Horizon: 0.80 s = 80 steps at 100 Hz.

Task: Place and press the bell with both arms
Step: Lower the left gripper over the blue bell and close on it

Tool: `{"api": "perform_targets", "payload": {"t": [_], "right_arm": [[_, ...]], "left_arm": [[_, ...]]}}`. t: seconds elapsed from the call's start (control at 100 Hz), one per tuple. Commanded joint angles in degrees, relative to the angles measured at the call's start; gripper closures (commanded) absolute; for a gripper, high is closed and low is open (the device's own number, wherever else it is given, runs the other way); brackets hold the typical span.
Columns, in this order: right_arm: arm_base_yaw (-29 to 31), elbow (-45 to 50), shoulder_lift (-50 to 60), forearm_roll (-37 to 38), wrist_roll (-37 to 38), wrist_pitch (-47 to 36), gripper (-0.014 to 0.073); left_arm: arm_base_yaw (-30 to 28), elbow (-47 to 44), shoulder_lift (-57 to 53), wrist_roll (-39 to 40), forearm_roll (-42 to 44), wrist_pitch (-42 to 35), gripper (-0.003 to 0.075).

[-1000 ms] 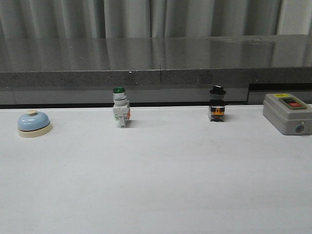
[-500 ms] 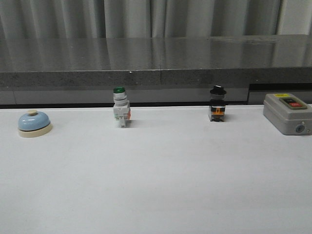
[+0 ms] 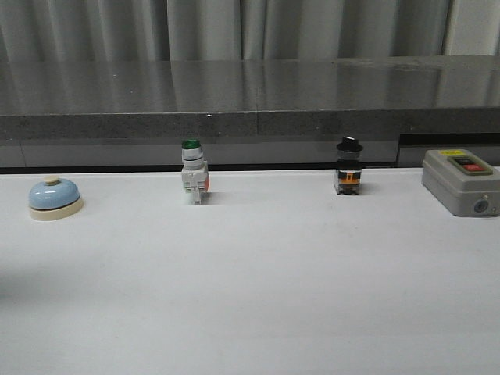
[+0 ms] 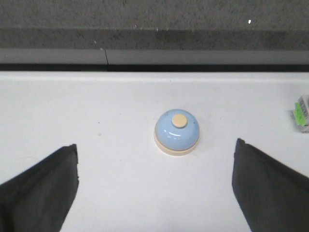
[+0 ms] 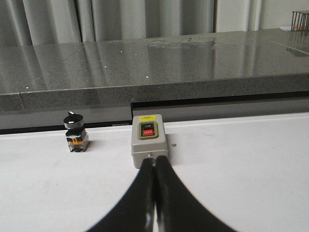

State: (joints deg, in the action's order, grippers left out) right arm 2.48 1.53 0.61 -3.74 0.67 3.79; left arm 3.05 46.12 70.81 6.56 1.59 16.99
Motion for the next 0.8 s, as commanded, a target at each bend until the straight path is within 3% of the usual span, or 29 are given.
{"api": "perform_targets", "payload": {"t": [0.0,0.25,0.79], "right_arm": [[0.3,-0.9,0.7,0.3,-0.1,-4.7,0.0654],[0.3,-0.9,0.7,0.3,-0.1,-4.7,0.0654],[0.3,-0.9,0.7,0.3,-0.1,-4.7,0.0654]], "left_arm": [[1.2,5.2,3.5,-0.1,-0.9,1.3,0.0082],[3.1,18.0,17.0,-0.1,-1.6,13.8,0.0083],[3.6,39.8,39.7,-0.2,-2.0,26.6,0.0083]]}}
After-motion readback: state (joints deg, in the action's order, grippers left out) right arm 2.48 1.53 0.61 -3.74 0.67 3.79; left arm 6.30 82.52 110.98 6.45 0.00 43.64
